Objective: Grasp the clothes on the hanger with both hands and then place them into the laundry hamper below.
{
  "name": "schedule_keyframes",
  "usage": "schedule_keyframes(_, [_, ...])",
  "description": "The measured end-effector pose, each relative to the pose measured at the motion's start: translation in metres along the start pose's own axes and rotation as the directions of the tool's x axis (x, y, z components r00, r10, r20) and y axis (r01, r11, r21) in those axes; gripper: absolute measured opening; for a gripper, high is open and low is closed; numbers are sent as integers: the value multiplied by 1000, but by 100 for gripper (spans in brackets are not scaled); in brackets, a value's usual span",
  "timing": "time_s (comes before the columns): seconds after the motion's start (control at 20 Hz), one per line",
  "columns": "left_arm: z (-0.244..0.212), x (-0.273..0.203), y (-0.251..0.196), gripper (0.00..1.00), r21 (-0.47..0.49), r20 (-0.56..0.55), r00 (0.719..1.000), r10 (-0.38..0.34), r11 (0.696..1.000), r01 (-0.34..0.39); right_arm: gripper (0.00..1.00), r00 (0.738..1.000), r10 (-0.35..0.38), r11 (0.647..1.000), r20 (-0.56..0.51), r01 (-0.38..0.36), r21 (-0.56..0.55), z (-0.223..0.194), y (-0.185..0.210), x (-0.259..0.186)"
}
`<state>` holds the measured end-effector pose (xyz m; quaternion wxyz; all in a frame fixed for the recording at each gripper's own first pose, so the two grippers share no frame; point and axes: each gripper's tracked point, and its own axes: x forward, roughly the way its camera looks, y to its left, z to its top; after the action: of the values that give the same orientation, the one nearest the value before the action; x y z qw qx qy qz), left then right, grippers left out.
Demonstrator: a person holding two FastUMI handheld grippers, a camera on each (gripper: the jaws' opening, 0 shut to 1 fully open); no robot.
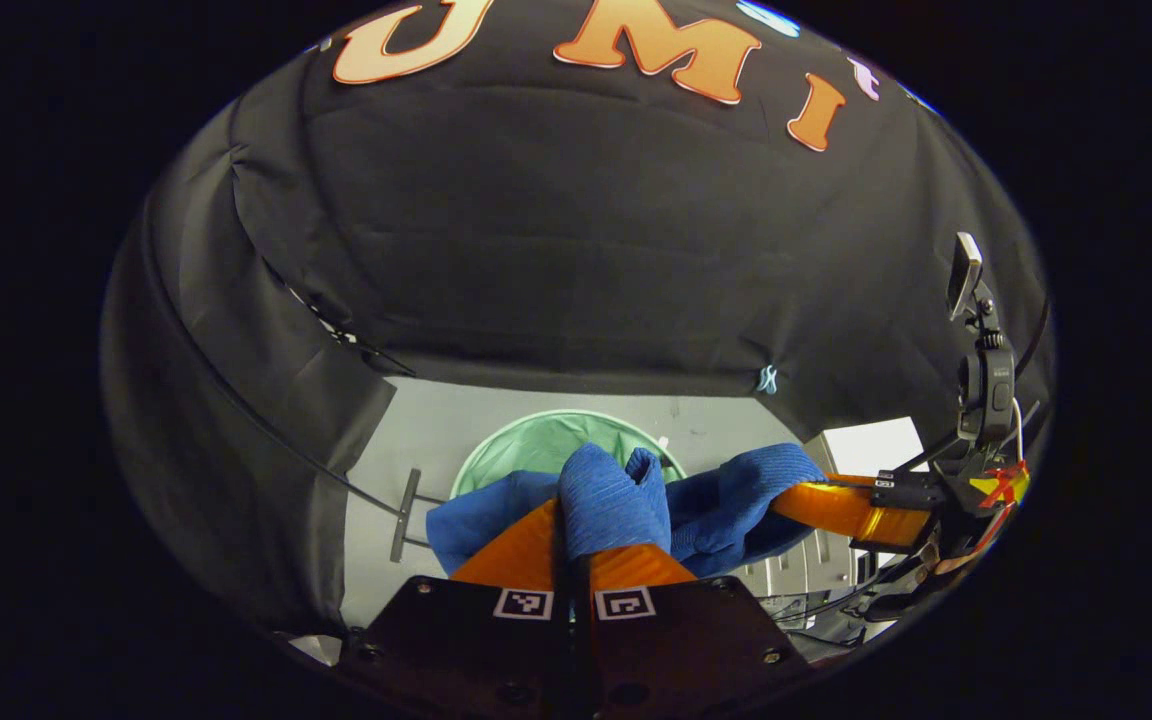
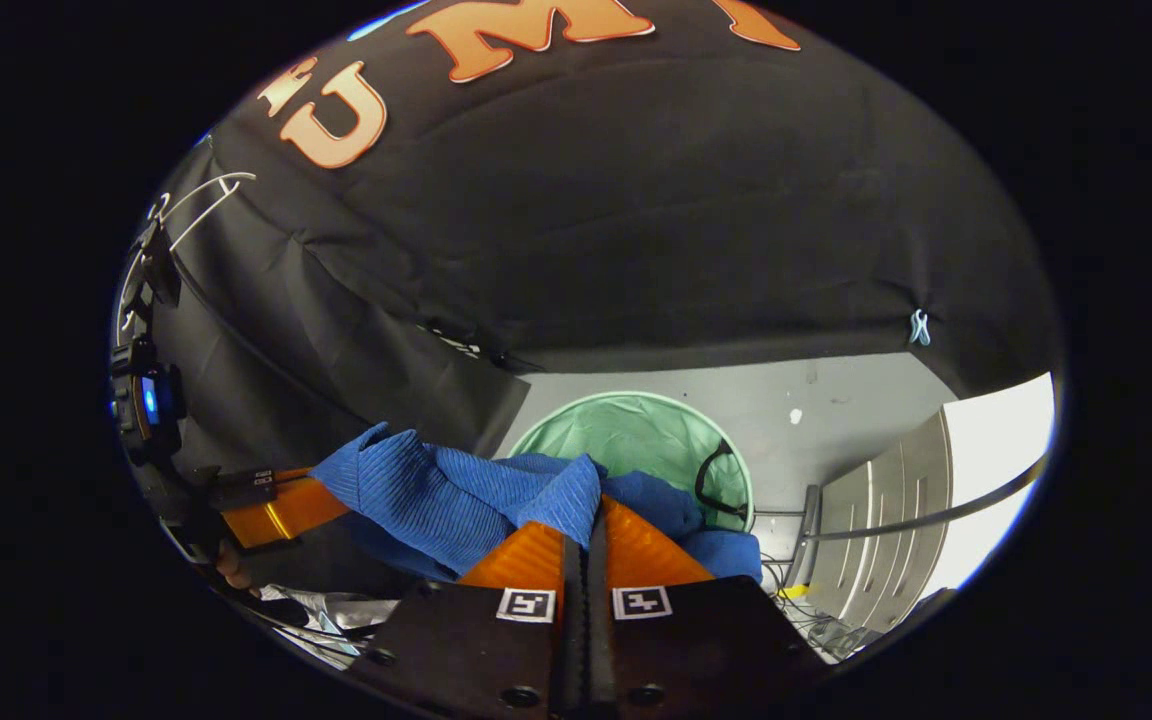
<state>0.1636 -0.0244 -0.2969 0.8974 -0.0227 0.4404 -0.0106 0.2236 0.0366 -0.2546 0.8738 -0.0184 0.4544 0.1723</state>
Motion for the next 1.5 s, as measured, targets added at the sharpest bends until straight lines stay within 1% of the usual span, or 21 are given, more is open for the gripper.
schedule_keyframes(0.15, [-17, 14, 1, 2, -12, -46, 999, 5, 1000, -6, 8, 997, -34, 999, -62, 34, -15, -16, -6, 15])
schedule_keyframes(0.35, [-38, 26, 9, 3, -38, -125, 992, 27, 999, -32, 8, 989, -80, 997, -124, 78, -15, -33, -13, 27])
schedule_keyframes(0.5, [-44, 24, 17, 3, -16, -167, 985, 45, 999, -48, 8, 980, -125, 992, -154, 124, -16, -46, -27, 32])
schedule_keyframes(0.55, [-47, 23, 21, 0, -7, -176, 983, 56, 998, -58, 8, 977, -142, 990, -159, 141, -15, -49, -32, 35])
schedule_keyframes(0.65, [-51, 22, 24, 5, -3, -186, 980, 66, 998, -68, 8, 973, -160, 987, -169, 162, -4, -50, -34, 39])
schedule_keyframes(0.7, [-51, 23, 24, 8, -4, -192, 979, 65, 998, -67, 12, 971, -162, 986, -173, 165, 3, -49, -33, 36])
schedule_keyframes(0.75, [-53, 24, 23, 12, -4, -196, 978, 66, 998, -68, 12, 971, -162, 986, -174, 166, 8, -48, -31, 37])
schedule_keyframes(0.8, [-54, 26, 25, 16, -2, -199, 978, 67, 998, -68, 15, 972, -161, 986, -169, 165, 10, -47, -32, 36])
schedule_keyframes(0.85, [-53, 24, 25, 18, -4, -200, 977, 68, 998, -70, 19, 974, -161, 986, -161, 166, 12, -44, -31, 35])
schedule_keyframes(0.9, [-51, 25, 24, 31, -8, -201, 978, 64, 998, -67, 24, 974, -163, 986, -155, 167, 12, -42, -31, 35])
schedule_keyframes(0.95, [-51, 25, 26, 24, -8, -197, 978, 69, 997, -72, 41, 974, -168, 985, -149, 172, 11, -40, -31, 34])
schedule_keyframes(1.0, [-51, 25, 30, 35, -7, -195, 978, 72, 997, -75, 44, 975, -170, 985, -144, 174, 12, -38, -30, 32])
schedule_keyframes(1.05, [-49, 25, 30, 53, -9, -193, 978, 72, 997, -75, 36, 975, -175, 984, -139, 178, 13, -36, -29, 31])
schedule_keyframes(1.1, [-47, 24, 33, 64, -8, -193, 978, 77, 997, -80, 41, 975, -178, 983, -134, 182, 15, -37, -29, 29])
schedule_keyframes(1.15, [-48, 26, 32, 70, -10, -194, 978, 79, 997, -82, 58, 975, -182, 982, -129, 187, 21, -36, -27, 28])
schedule_keyframes(1.2, [-46, 26, 31, 79, -14, -195, 978, 79, 996, -83, 51, 976, -183, 982, -120, 188, 29, -36, -26, 26])
schedule_keyframes(1.3, [-44, 26, 31, 79, -15, -191, 978, 79, 996, -83, 81, 977, -189, 980, -97, 193, 36, -33, -29, 21])
schedule_keyframes(1.35, [-46, 23, 31, 80, -14, -186, 979, 77, 997, -81, 84, 978, -191, 980, -86, 194, 36, -31, -29, 17])
schedule_keyframes(1.4, [-43, 22, 31, 86, -11, -179, 980, 84, 996, -87, 85, 980, -185, 982, -73, 187, 34, -30, -27, 15])
schedule_keyframes(1.45, [-41, 16, 33, 87, -3, -169, 980, 101, 995, -103, 84, 981, -183, 982, -59, 185, 29, -27, -26, 11])
schedule_keyframes(1.5, [-38, 11, 33, 96, 0, -153, 982, 115, 993, -117, 97, 981, -187, 982, -42, 188, 23, -23, -28, 9])
